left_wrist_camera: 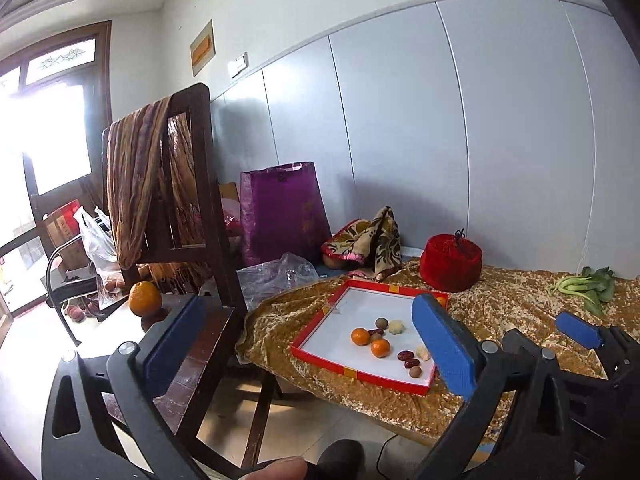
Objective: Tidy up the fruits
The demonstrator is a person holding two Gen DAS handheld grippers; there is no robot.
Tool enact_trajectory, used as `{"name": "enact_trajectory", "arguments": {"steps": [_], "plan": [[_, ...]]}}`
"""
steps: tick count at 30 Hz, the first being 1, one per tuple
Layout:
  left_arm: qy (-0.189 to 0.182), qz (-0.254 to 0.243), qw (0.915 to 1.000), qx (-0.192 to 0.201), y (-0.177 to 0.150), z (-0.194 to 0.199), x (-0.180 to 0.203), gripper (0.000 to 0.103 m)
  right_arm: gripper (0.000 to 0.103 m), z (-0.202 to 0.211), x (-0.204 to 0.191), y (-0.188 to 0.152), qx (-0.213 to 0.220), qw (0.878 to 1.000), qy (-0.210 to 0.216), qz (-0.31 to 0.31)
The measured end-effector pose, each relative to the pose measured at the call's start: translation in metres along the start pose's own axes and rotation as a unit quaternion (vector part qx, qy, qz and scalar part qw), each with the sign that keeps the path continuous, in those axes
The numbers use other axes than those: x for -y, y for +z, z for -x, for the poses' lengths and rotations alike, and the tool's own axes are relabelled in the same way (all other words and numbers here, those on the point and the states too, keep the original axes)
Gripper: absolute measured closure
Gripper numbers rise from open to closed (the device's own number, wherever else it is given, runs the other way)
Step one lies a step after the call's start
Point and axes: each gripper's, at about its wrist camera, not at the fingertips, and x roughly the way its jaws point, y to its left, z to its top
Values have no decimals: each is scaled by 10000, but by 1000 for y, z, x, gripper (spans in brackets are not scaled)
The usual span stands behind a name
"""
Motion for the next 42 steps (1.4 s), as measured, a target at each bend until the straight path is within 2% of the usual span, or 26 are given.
{"name": "enact_trajectory", "arguments": {"steps": [3,10,15,21,27,42], "plan": [[-35,28,9999,136,2,10,-5,0,23,17,-10,4,91,9998,-141,119],[-151,174,9996,166,-1,28,-18,0,18,50,-28,14,356,9989,-255,156],[-103,-2,9999,99,-4,35,-20,0,14,67,-41,17,510,9974,-376,331],[-115,137,9998,65,-5,38,-34,0,14,68,-49,15,435,9977,-392,331],[41,277,9996,33,-7,34,-47,0,13,69,-58,15,482,9971,-432,405],[180,370,9989,-223,-13,0,-65,0,13,45,-73,11,349,9972,-382,548]]}}
